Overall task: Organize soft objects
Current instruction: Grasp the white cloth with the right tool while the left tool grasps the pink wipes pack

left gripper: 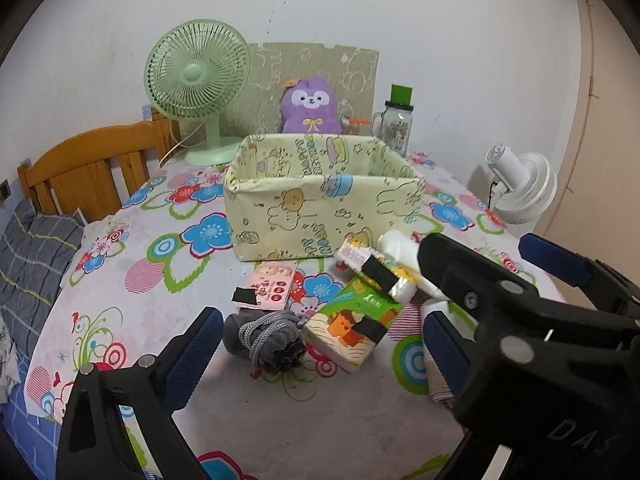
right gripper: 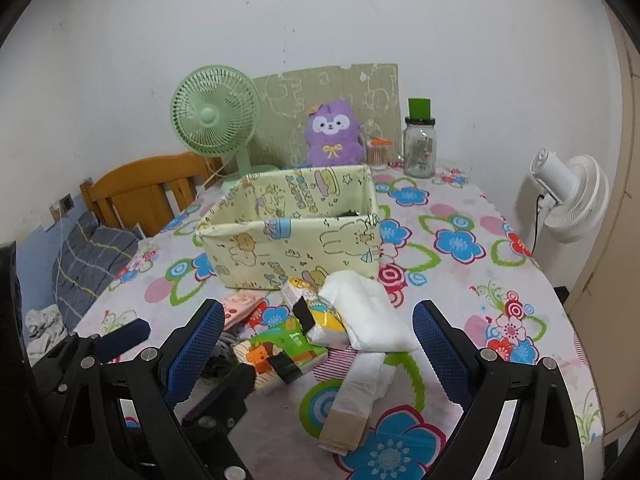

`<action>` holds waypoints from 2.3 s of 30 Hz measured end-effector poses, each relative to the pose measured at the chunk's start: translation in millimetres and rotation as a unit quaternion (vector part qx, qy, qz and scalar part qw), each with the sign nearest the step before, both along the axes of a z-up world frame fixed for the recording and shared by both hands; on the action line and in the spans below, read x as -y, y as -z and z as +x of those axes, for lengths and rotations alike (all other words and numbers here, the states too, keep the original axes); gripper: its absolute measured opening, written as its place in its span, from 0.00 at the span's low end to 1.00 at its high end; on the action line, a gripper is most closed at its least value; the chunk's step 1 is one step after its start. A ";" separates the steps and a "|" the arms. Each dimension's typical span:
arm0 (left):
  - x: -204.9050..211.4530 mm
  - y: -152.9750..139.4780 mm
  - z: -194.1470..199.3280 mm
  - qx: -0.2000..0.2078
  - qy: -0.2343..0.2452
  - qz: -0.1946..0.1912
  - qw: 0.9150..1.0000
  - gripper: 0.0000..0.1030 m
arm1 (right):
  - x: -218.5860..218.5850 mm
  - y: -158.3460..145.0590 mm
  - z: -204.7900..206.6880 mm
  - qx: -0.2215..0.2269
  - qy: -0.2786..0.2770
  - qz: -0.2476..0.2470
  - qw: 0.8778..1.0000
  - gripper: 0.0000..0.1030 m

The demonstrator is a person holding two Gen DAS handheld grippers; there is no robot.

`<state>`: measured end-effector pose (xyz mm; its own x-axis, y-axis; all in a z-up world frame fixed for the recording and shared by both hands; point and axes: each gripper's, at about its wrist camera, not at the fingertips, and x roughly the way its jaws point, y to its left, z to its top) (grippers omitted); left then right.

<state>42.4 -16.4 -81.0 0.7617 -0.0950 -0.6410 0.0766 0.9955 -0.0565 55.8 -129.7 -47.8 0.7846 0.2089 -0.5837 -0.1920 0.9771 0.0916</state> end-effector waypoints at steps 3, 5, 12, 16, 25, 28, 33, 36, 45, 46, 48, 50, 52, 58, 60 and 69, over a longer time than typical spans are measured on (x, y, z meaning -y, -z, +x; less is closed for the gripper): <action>-2.5 4.6 5.2 -0.004 -0.005 0.003 1.000 0.97 | 0.1 5.9 6.0 -0.007 0.000 -0.002 1.000 0.94; -5.1 7.7 9.3 -0.009 -0.007 0.002 1.000 0.96 | 0.3 10.0 11.1 -0.012 0.001 -0.002 1.000 0.94; -10.1 18.9 22.6 -0.020 -0.010 0.010 1.000 0.94 | -4.0 19.5 27.6 -0.022 -0.001 -0.008 1.000 0.93; -12.1 26.4 31.0 -0.032 -0.010 0.015 0.999 0.92 | -6.3 24.4 35.9 -0.032 -0.008 -0.001 0.999 0.89; -23.2 26.6 52.2 -0.043 -0.027 0.027 0.998 0.87 | -0.9 32.0 56.1 -0.042 -0.003 -0.003 0.999 0.86; -21.5 27.5 60.1 -0.044 -0.028 0.037 0.998 0.83 | 2.3 34.5 64.3 -0.046 0.004 -0.012 0.999 0.80; -18.3 29.1 71.3 -0.051 -0.025 0.024 0.998 0.82 | 9.3 38.4 74.8 -0.052 0.012 -0.011 0.999 0.79; -16.6 32.8 79.1 -0.061 -0.029 0.022 0.997 0.80 | 11.0 43.0 81.0 -0.059 0.018 -0.021 0.998 0.75; -23.5 50.6 97.6 -0.104 -0.044 0.010 0.994 0.66 | 12.3 68.0 97.1 -0.101 0.025 -0.033 0.994 0.73; -24.8 52.4 98.9 -0.108 -0.044 0.006 0.993 0.64 | 11.8 69.5 97.7 -0.102 0.023 -0.032 0.994 0.73; -26.9 56.8 100.7 -0.116 -0.044 0.001 0.992 0.60 | 9.4 72.1 98.7 -0.104 0.020 -0.035 0.994 0.72; -27.0 61.3 101.4 -0.121 -0.045 0.003 0.992 0.57 | 7.9 73.3 98.6 -0.104 0.017 -0.035 0.994 0.72; -24.8 62.5 98.2 -0.114 -0.047 0.016 0.992 0.52 | 8.5 75.5 98.7 -0.107 0.012 -0.026 0.994 0.70; -26.7 62.3 94.3 -0.107 -0.053 0.019 0.993 0.39 | 10.0 77.0 97.7 -0.116 -0.003 0.010 0.993 0.44; -26.4 62.0 92.5 -0.109 -0.053 0.020 0.992 0.38 | 5.6 75.2 95.6 -0.112 -0.007 -0.002 0.994 0.38; -24.7 54.6 79.0 -0.105 -0.053 0.015 0.993 0.38 | 4.9 65.2 84.7 -0.097 -0.007 -0.006 0.995 0.21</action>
